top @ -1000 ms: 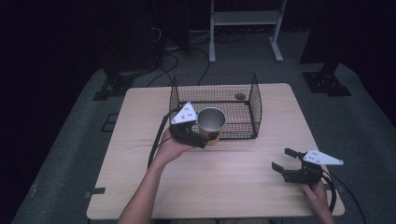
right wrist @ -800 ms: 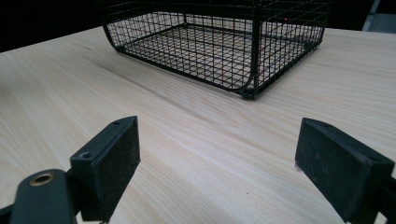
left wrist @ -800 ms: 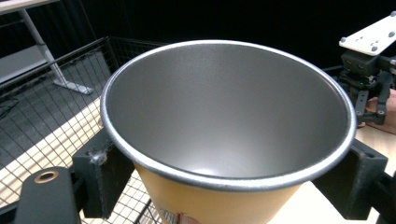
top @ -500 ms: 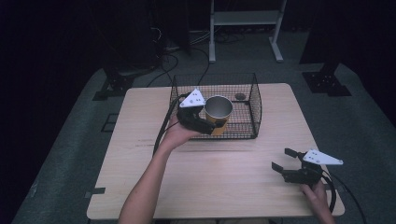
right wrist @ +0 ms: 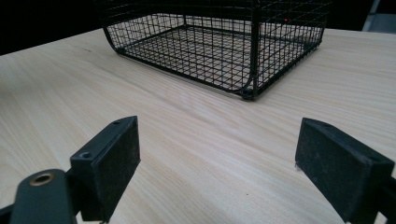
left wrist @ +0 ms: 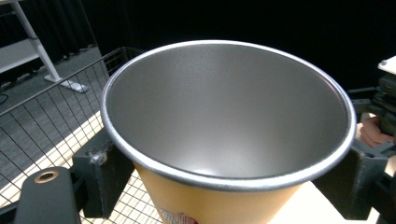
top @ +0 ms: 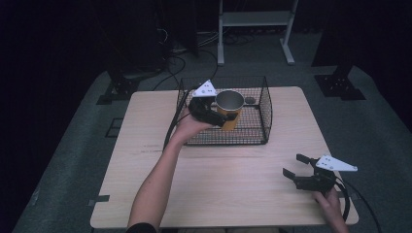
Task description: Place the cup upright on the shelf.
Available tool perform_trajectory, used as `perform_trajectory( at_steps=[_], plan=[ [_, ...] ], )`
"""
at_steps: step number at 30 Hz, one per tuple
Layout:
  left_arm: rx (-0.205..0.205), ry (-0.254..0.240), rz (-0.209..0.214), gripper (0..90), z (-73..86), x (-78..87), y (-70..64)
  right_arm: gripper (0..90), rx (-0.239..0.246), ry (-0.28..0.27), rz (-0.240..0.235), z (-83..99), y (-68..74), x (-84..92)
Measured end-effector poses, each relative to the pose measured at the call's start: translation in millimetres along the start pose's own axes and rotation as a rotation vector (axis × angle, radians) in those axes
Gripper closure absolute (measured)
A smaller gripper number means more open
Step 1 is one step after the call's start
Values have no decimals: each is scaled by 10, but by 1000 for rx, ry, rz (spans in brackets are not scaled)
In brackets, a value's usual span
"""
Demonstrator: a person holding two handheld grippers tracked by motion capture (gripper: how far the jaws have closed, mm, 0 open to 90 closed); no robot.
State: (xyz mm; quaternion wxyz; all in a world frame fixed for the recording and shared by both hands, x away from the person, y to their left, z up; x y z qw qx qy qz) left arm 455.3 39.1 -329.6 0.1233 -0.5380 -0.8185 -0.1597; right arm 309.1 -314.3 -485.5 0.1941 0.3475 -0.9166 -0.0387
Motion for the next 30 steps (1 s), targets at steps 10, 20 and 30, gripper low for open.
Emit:
perform_trajectory(
  at_steps=[10, 20, 30],
  plan=[
    [33, 9, 8, 149, 40, -179, 180, 129, -6, -3, -3, 0, -4, 4],
    [36, 52, 6, 149, 96, -332, 318, 129, -8, -7, -6, -1, -8, 6],
    [63, 70, 14, 149, 222, -454, 392, 129, -8, -8, -8, -1, -9, 7]
  ],
)
Point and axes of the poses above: each handheld gripper's, and its own axes: x roughly backward along the jaws, z roughly out of its underside, y roughly to its left, the point moved 2 cm from there along -x, roughly forward along the jaws, and after that the axes turned 6 degrees about -x, right-handed, at the moved point
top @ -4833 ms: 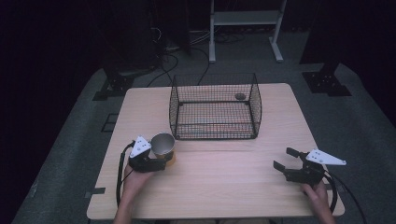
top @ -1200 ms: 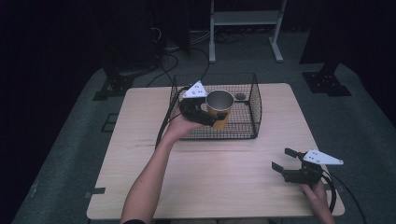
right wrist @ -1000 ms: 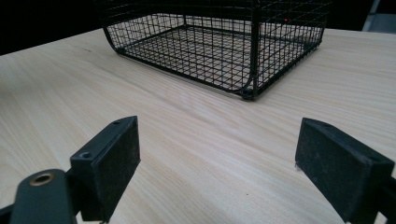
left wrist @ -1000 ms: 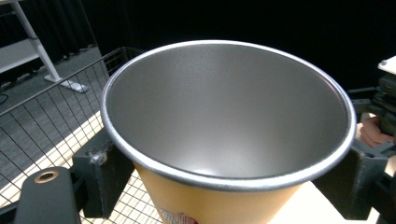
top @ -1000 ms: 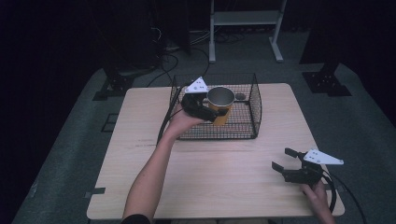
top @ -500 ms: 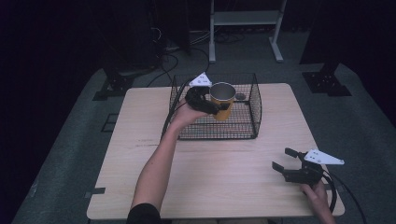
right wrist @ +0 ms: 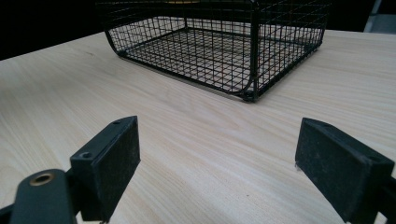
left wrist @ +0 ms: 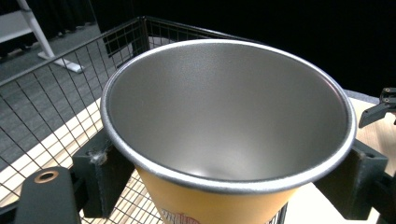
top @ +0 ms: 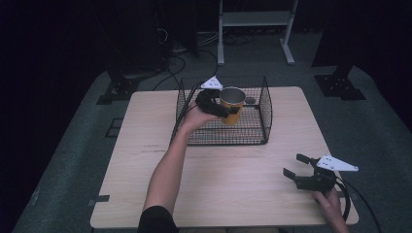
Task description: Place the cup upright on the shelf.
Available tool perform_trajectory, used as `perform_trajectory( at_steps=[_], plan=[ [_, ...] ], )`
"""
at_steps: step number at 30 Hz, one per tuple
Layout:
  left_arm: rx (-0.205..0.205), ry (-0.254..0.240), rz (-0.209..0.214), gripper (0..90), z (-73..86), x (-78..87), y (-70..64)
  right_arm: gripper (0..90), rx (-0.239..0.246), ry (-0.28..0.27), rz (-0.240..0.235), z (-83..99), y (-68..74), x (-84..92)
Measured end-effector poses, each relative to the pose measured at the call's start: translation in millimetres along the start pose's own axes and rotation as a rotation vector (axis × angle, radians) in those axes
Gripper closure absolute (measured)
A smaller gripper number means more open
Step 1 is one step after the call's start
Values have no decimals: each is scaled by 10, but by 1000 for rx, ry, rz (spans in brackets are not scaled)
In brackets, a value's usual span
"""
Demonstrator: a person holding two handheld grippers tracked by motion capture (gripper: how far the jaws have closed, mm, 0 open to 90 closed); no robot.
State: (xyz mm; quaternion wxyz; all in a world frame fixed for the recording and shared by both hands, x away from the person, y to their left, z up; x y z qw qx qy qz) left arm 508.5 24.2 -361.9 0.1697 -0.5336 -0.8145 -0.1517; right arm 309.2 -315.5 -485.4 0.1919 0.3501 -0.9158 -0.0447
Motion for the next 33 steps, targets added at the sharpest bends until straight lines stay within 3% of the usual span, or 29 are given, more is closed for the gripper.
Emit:
perform_trajectory(
  at_steps=[20, 33],
  plan=[
    [13, 87, 9, 149, 229, -244, 147, 129, -1, -4, -7, 0, -4, 3],
    [3, 134, 23, 148, 232, -396, 203, 129, -4, -6, -9, 0, -7, 5]
  ],
)
Point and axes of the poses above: each handheld gripper's, and its own axes: x roughly backward along the jaws, z roughly out of its underside, y roughly to its left, the point moved 2 cm from there along -x, roughly forward along the jaws, and after that the axes turned 6 degrees about -x, right-handed, at the moved point
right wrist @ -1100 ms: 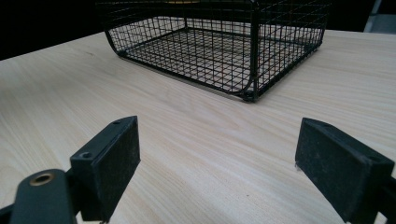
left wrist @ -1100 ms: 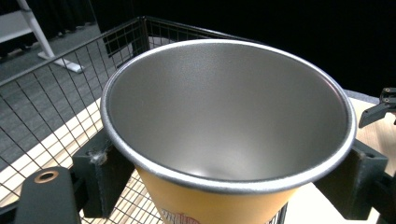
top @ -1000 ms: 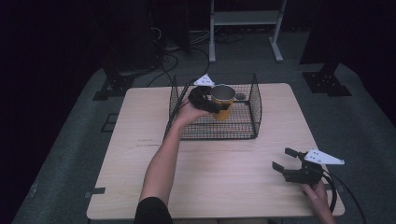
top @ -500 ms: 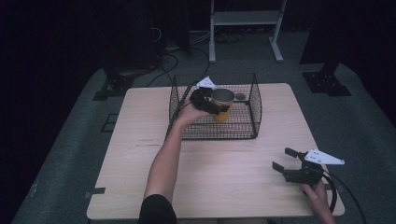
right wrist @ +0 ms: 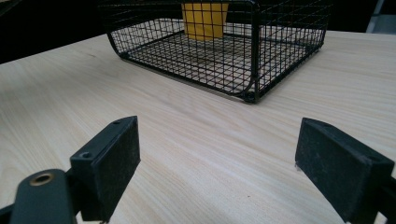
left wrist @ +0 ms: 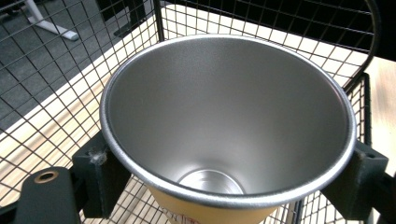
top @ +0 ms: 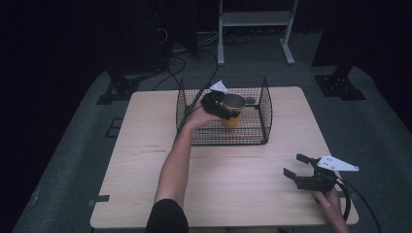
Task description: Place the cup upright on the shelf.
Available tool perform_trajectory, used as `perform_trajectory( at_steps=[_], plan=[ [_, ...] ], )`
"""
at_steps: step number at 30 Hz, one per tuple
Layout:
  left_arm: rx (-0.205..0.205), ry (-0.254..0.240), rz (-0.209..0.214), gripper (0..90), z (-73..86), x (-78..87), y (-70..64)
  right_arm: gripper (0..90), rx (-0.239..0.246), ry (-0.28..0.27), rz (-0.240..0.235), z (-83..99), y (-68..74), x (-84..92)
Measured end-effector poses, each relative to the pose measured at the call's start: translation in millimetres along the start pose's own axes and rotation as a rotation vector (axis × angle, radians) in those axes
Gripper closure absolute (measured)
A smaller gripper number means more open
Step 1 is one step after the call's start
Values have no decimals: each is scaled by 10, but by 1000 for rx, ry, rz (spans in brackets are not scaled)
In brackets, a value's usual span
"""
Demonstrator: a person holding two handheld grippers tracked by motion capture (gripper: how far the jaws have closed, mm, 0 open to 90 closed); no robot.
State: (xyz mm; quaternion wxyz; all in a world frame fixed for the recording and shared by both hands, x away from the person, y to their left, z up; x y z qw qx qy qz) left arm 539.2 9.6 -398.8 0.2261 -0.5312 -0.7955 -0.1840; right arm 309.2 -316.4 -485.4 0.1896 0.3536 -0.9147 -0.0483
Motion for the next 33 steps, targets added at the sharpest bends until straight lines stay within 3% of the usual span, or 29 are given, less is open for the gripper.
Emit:
perform_trajectory(
  at_steps=[14, 33],
  plan=[
    [-7, 85, 13, 148, 68, -189, 90, 129, -9, -5, -7, -1, -9, 5],
    [-20, 107, 12, 141, 96, -247, 91, 129, -7, -7, -8, 0, -8, 6]
  ],
)
Point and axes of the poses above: each handheld gripper's, and its own axes: x roughly backward along the jaws, z roughly out of its underside, y roughly to its left, the point moved 2 cm from there along -x, roughly forward along the jaws, and after that the axes turned 6 degrees about -x, right-handed, at the moved point
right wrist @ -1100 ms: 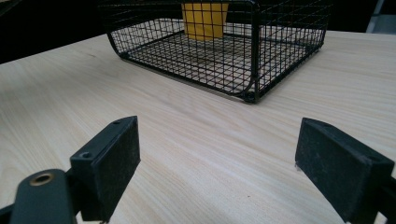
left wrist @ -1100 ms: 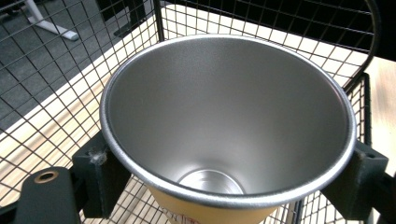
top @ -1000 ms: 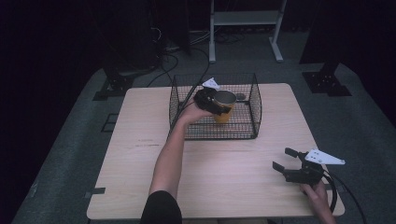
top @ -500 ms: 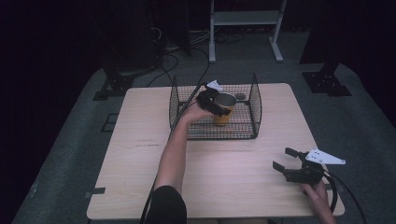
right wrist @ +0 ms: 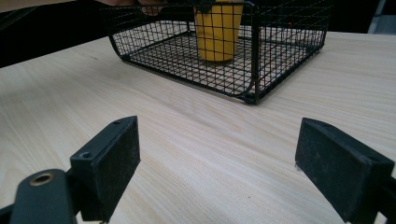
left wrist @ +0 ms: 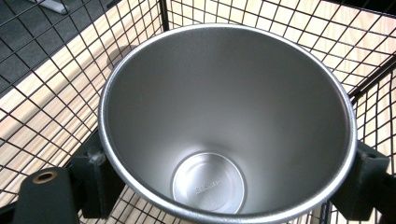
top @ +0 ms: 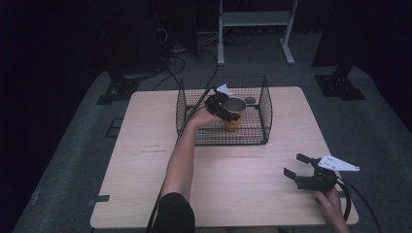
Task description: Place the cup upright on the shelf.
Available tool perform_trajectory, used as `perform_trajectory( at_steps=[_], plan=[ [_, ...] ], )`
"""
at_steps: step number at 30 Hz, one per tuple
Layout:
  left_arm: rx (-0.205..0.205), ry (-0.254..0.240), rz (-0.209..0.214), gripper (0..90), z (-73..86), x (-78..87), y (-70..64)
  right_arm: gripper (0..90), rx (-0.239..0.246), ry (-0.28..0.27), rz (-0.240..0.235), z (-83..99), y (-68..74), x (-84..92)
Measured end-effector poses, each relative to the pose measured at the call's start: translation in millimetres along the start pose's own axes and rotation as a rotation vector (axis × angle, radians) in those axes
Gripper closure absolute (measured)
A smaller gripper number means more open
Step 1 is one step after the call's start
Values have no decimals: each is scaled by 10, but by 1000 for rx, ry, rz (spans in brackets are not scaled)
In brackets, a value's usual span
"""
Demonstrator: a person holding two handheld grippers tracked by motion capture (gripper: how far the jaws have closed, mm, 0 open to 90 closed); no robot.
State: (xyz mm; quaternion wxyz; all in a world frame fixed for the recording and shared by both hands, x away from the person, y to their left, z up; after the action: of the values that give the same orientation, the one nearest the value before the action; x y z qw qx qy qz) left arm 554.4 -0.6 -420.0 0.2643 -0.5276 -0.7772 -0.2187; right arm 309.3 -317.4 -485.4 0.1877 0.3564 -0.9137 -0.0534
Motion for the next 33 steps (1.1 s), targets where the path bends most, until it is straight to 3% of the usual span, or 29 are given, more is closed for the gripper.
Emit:
perform_trajectory(
  at_steps=[18, 33],
  plan=[
    [-27, 2, -11, 48, -20, -4, -31, 129, -1, -4, -1, 0, -2, 2],
    [-58, -25, -36, 27, -86, 145, -36, 129, -9, -5, 3, 0, -6, 3]
  ],
)
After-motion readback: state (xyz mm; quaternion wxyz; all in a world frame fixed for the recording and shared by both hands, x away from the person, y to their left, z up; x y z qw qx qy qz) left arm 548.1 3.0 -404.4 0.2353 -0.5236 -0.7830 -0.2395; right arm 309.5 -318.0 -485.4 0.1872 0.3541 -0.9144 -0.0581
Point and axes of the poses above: each handheld gripper's, and its own axes: x roughly backward along the jaws, z roughly out of its underside, y roughly to its left, the point moved 2 cm from there along -x, roughly forward along the jaws, and after that the axes turned 6 degrees about -x, right-handed, at the moved point
